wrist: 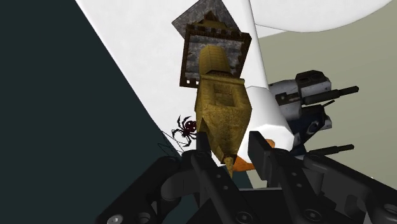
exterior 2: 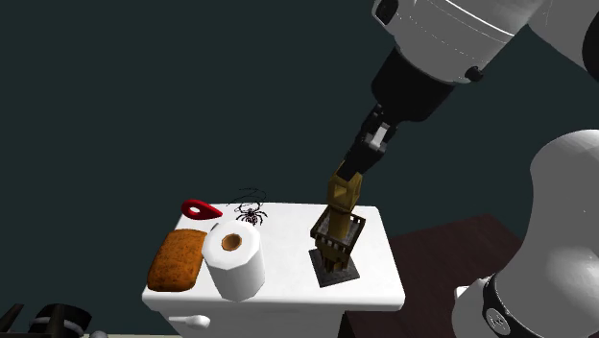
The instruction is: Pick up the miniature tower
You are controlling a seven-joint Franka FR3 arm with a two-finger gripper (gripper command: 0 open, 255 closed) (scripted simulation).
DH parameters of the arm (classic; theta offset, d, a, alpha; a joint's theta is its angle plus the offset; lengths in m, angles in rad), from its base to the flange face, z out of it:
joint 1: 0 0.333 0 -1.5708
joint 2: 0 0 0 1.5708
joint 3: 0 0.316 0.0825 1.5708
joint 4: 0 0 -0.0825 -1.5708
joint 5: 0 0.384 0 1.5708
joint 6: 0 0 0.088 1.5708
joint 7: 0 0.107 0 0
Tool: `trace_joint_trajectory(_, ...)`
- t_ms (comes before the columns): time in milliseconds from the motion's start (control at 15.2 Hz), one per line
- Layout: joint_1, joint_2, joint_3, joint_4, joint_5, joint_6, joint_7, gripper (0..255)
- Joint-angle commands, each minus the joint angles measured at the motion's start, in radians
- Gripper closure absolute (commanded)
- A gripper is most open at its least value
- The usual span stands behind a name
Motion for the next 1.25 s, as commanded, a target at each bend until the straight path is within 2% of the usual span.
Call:
trace_joint_trajectory(0,0.0,0.001,0.0,-0.001,0.0,0.0,0.0,255)
trace_joint_trajectory(1188,0.039,0.033,0.044,0.211,0.056,-0.177,-0.017,255)
